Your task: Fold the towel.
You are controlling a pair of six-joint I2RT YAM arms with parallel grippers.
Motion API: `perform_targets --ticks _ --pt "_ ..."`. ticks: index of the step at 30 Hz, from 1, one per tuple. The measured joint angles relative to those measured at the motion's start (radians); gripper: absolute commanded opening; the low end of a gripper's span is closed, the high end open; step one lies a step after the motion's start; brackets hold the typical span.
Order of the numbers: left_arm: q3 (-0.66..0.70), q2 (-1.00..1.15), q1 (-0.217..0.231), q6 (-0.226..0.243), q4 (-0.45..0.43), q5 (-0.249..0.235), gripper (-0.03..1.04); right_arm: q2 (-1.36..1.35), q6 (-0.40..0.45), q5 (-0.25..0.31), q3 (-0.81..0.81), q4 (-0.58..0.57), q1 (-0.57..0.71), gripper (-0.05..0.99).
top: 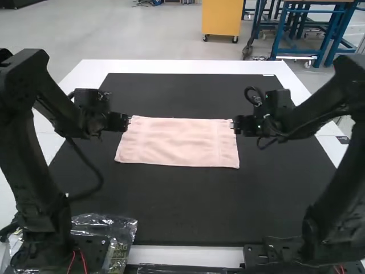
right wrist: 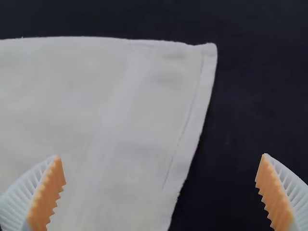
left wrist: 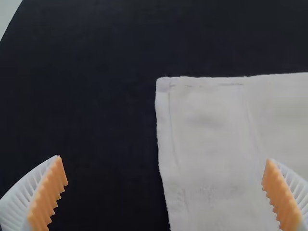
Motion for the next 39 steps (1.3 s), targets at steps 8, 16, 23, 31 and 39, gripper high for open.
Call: perform_targets --ticks 8,16,23,31,39 --pt "0.116 0.159 0.000 0.021 0.002 0.000 0.95 0.137 -0.003 0.000 0.076 0.037 0.000 0.90" --pt "0.177 0.253 0.000 0.036 0.018 0.000 0.95 0.251 -0.016 0.000 0.156 0.044 0.000 0.90" --pt "0.217 0.301 0.000 0.044 0.013 0.000 0.94 0.312 -0.023 0.000 0.199 0.059 0.000 0.90" --pt "0.232 0.304 0.000 0.044 0.009 0.000 0.94 0.368 -0.027 0.000 0.259 0.060 0.000 0.90" --pt "0.232 0.303 0.000 0.044 0.003 0.000 0.93 0.409 -0.033 0.000 0.306 0.060 0.003 0.90"
